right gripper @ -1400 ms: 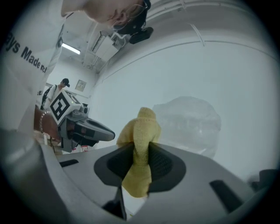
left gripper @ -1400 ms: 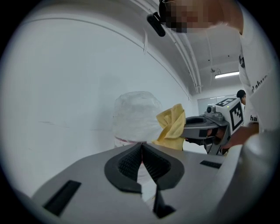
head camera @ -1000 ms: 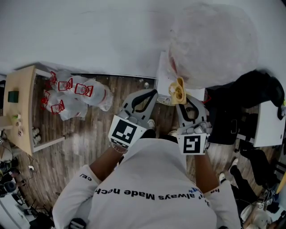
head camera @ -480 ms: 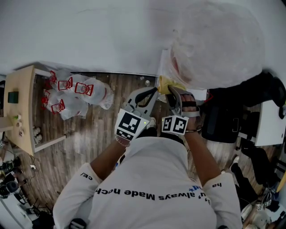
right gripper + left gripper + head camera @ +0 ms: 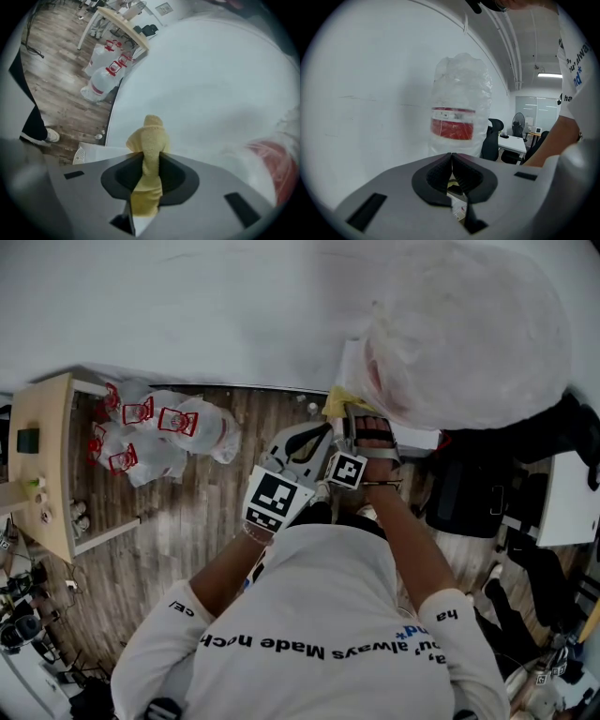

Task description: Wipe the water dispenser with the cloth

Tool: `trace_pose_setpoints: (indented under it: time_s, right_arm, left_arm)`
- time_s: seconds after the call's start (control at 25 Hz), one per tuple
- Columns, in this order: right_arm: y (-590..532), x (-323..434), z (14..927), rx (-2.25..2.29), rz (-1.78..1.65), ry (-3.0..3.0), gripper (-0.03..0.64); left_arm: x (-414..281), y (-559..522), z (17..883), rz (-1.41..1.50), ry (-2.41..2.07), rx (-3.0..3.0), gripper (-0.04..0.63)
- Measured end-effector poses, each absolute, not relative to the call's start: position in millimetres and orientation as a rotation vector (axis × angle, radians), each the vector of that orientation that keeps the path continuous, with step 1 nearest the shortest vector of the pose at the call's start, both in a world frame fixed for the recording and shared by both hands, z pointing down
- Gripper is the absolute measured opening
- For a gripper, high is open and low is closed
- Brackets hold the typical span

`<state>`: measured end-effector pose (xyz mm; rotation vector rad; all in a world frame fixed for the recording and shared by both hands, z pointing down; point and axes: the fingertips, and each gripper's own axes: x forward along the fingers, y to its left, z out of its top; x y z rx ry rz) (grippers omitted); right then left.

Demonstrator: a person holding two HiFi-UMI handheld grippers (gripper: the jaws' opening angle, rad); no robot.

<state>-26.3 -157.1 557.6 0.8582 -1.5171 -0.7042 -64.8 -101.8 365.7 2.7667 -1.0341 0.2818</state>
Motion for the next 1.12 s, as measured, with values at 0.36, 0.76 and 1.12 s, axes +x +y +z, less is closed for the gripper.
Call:
trace_pose_setpoints:
  time_s: [0.36, 0.76, 1.12]
  right_arm:
    - [-171, -25, 591, 0.85, -0.657, -1.487, 0.097]
    - [-175, -19, 596, 0.831, -0.586, -1.476, 0.087]
    - [-164, -21, 599, 0.82, -0.55, -1.51, 0.081]
  left_arm:
    - [-66, -101, 369, 0.293, -1.03, 2.76, 0.02]
    - [-66, -99, 368, 0.294, -1.027, 2.759, 0.02]
    - [-68, -92, 367, 0.292, -1.041, 2.761, 0.02]
